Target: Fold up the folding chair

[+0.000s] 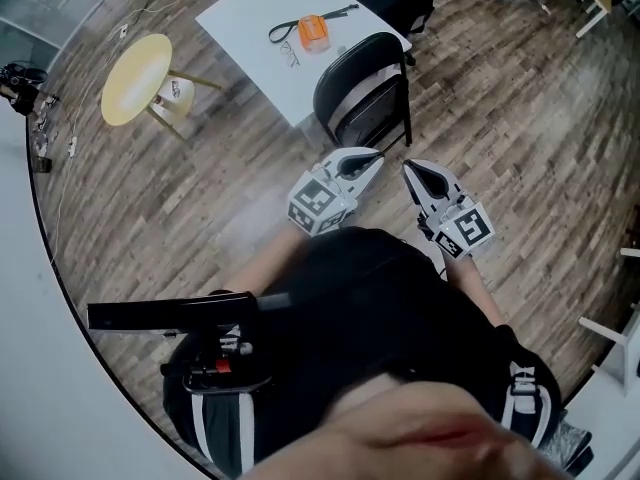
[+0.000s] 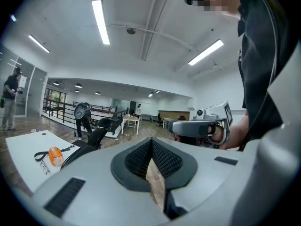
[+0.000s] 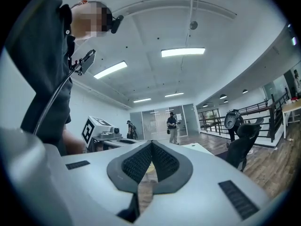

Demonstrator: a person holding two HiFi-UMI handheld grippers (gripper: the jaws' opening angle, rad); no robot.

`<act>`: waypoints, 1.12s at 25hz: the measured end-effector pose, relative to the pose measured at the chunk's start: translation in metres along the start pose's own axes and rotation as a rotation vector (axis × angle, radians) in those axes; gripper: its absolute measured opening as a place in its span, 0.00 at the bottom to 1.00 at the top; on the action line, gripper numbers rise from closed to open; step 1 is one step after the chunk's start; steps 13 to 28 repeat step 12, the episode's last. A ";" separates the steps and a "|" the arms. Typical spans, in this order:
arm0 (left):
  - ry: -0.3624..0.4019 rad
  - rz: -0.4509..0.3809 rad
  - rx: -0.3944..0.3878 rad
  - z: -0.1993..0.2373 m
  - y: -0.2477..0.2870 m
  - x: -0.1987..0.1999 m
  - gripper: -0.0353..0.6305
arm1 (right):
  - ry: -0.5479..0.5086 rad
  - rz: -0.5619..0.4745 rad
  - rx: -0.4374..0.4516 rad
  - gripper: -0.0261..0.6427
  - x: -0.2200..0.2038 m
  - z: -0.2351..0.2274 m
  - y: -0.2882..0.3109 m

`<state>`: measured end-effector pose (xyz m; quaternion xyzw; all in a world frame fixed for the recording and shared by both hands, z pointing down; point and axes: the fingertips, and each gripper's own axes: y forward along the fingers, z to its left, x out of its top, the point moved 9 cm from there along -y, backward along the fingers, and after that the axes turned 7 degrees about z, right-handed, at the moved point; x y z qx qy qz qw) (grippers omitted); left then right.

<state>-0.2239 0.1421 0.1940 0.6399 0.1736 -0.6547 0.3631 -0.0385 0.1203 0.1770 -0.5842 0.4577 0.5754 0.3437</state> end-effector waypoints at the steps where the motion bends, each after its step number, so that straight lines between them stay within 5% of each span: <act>1: -0.003 -0.006 0.002 0.001 -0.001 0.001 0.06 | -0.003 -0.001 0.003 0.05 0.002 0.001 0.002; 28: -0.034 -0.011 -0.026 -0.009 -0.001 -0.003 0.06 | -0.003 0.018 0.015 0.05 0.000 0.011 0.001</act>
